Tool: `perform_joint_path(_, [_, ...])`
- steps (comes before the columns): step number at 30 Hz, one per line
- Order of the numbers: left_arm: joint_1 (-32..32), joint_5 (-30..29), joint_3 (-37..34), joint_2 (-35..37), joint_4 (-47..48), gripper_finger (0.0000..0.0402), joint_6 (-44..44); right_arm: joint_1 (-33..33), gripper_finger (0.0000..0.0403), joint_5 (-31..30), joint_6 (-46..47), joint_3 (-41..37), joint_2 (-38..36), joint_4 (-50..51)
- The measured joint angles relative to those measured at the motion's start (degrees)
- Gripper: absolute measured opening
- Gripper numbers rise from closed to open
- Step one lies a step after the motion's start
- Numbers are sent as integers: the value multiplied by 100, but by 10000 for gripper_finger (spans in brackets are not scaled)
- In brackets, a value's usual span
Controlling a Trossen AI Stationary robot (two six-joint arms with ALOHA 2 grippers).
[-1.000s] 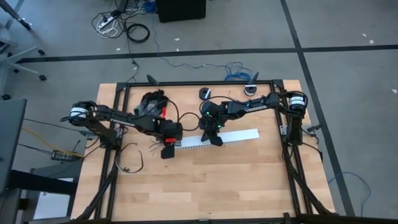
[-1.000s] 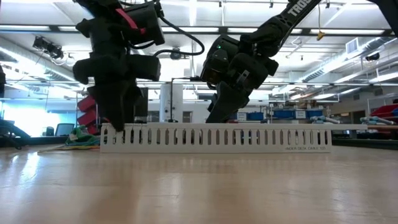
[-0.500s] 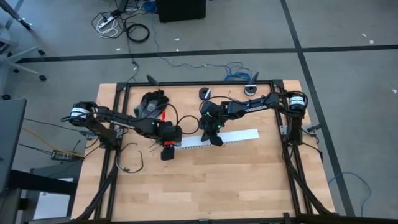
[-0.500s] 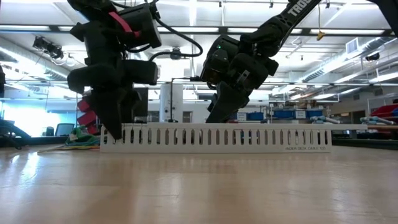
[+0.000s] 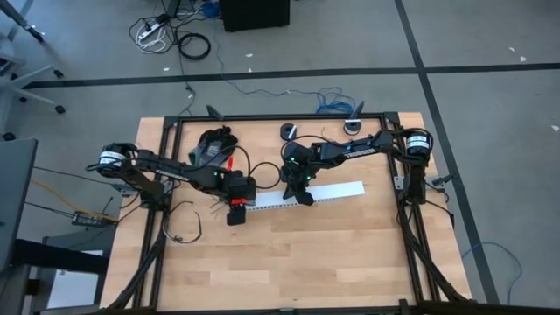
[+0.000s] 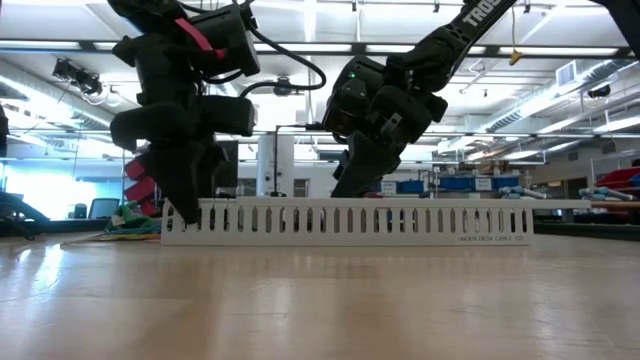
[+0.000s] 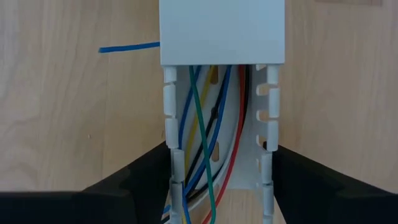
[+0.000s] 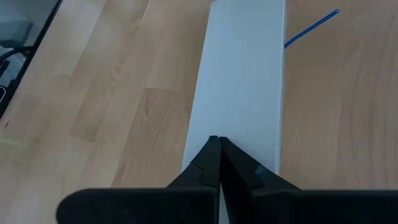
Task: Ziptie cables
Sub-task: Close the white cable duct
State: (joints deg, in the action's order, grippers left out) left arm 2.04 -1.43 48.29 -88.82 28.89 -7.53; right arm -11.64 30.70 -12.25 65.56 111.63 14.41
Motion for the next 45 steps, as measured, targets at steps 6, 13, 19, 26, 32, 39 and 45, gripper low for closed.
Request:
perform_joint_path(6, [0, -46, -13, -4, -118, 237, 0, 17, 0, 33, 0, -15, 0, -95])
perform_joint_path(13, [0, -45, -15, -4, -166, 237, 0, 22, 0, 46, 2, -24, 0, -165])
perform_joint_path(19, [0, -42, -15, -20, -224, 237, 36, 23, 0, 59, 3, -26, 0, -161])
perform_joint_path(26, [0, -46, 15, -221, -368, 239, 111, 28, 0, 87, 4, -31, 2, -178])
perform_joint_path(32, [-2, -48, 15, -243, -530, 239, 129, 28, 0, 123, 1, -35, 4, -213])
perform_joint_path(39, [-2, -68, 13, -250, -628, 239, 131, 28, 0, 148, -4, -37, 9, -268])
perform_joint_path(45, [-4, -80, 3, -260, -808, 239, 133, 29, 0, 170, -7, -37, 9, -277])
